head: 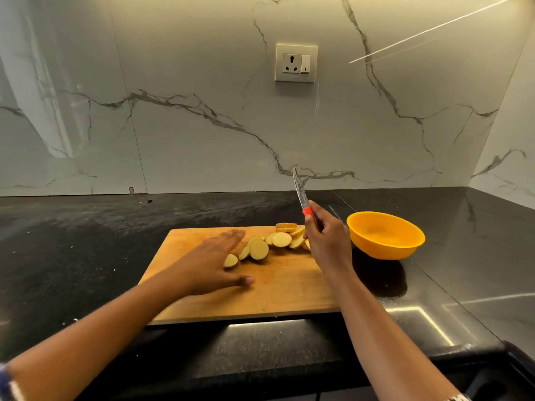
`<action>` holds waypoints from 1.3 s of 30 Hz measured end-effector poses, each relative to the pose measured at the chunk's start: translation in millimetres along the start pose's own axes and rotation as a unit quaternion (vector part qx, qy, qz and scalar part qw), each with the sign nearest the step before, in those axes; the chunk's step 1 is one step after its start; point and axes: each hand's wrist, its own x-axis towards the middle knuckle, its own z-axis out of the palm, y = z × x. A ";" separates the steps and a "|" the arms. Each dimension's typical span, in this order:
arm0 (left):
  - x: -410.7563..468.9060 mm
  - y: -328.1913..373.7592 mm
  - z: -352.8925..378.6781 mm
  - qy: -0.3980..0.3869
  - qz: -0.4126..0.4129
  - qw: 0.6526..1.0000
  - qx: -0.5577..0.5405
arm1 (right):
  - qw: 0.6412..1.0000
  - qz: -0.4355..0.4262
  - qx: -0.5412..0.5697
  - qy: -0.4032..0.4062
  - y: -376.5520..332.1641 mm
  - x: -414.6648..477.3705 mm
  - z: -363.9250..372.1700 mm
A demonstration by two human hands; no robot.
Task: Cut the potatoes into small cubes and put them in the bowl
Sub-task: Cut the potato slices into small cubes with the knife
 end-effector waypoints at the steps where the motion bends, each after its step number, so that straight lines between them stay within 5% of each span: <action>1: 4.4 11.2 7.4 0.002 -0.021 1.000 -0.016 | 1.000 0.002 0.003 0.003 -0.2 -0.1 -0.4; 4: 20.6 36.2 25.2 0.003 -0.112 0.991 -0.078 | 1.000 0.007 0.018 0.013 -0.6 -0.8 -2.1; 7: 32.4 42.9 34.5 0.015 -0.160 0.987 -0.004 | 0.999 0.018 0.042 0.020 -1.4 -1.8 -4.3; 12: 41.8 50.3 38.9 0.041 -0.164 0.986 -0.010 | 0.997 0.043 0.062 0.034 -0.7 -1.6 -7.4; 22: 78.1 86.2 34.3 0.122 -0.148 0.949 -0.251 | 0.990 0.092 0.088 0.060 1.3 1.2 -6.8; 28: 96.3 85.3 29.7 0.180 -0.122 0.894 -0.391 | 0.978 0.153 0.120 0.078 8.5 7.2 -11.6; 35: 104.6 39.7 7.2 0.193 -0.139 0.763 -0.601 | 0.962 0.189 0.189 0.056 10.4 12.3 -8.3; 39: 98.2 57.7 20.9 0.212 -0.137 0.784 -0.567 | 0.957 0.204 0.206 0.033 7.0 12.2 -5.8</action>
